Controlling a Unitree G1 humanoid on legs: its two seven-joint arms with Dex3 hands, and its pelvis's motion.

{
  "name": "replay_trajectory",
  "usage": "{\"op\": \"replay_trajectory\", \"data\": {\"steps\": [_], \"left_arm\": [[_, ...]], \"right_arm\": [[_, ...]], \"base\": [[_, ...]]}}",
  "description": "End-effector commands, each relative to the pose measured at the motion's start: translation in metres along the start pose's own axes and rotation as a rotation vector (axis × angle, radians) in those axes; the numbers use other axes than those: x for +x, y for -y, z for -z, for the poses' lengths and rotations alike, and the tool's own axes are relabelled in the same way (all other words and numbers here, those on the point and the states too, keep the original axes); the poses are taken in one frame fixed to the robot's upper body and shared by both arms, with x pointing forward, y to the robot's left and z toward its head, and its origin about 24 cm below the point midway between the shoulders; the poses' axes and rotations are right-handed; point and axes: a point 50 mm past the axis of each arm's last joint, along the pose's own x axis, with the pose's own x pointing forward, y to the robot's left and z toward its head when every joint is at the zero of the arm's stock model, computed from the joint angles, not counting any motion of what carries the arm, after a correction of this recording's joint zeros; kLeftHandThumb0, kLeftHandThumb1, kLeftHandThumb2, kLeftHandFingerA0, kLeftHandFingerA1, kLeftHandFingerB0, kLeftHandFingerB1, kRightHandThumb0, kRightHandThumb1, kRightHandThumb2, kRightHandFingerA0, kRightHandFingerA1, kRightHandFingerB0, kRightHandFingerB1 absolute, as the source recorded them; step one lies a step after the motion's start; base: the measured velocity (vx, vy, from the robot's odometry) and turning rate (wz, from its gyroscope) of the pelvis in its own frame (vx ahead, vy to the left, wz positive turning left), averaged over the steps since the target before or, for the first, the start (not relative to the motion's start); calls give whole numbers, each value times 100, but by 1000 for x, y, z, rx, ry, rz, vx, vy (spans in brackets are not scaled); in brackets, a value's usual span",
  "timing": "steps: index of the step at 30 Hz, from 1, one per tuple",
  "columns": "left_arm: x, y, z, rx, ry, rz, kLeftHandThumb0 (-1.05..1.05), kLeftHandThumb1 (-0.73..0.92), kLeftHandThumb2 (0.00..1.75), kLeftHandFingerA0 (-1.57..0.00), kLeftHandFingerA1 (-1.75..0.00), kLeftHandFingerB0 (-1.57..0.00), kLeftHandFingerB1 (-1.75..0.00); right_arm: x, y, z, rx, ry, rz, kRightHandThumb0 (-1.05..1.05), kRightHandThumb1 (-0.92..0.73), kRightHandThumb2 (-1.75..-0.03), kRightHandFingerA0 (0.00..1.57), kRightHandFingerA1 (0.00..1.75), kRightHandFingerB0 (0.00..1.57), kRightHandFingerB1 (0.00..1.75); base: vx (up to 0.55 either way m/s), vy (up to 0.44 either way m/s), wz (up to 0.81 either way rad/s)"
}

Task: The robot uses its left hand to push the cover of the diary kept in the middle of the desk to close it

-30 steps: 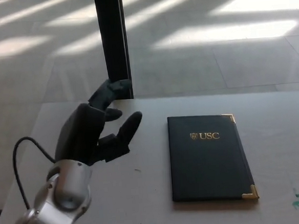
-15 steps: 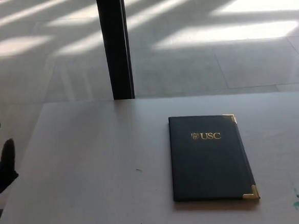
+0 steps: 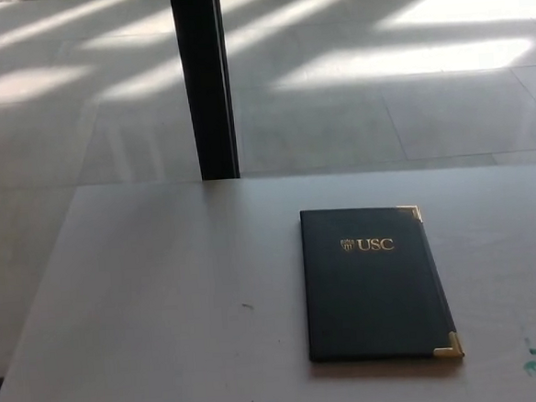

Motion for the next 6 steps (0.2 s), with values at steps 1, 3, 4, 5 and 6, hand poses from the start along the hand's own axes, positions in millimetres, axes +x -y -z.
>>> {"op": "replay_trajectory", "data": {"steps": [1, 3, 4, 5, 6], "left_arm": [[1, -39, 78, -183, -336, -294, -77, 92, 73, -101, -135, -82, -64], [2, -37, 79, -197, -341, -280, -78, 92, 71, -101, -128, -48, -43], [3, -35, 78, -195, -335, -267, -78, 92, 71, -103, -134, -69, -54], [1, -30, 76, -201, -318, -248, -73, 75, 115, -118, -128, -65, -66], [1, -30, 76, -201, -318, -248, -73, 75, 115, -118, -128, -65, -66]], "right_arm": [[0, 14, -7, -25, -8, 47, -101, -88, -67, 104, 61, 73, 50], [0, 14, -7, -22, -9, 47, -97, -67, -118, 99, 63, 63, 54], [0, 13, -7, -18, -7, 46, -94, -65, -117, 98, 64, 63, 55], [0, 13, -7, -20, 1, 33, -100, -90, -68, 100, 63, 69, 51], [0, 13, -7, -20, 1, 33, -100, -90, -68, 100, 63, 69, 51]], "base": [[0, 0, 0], [0, 0, 0], [0, 0, 0], [0, 0, 0], [0, 0, 0]]}}
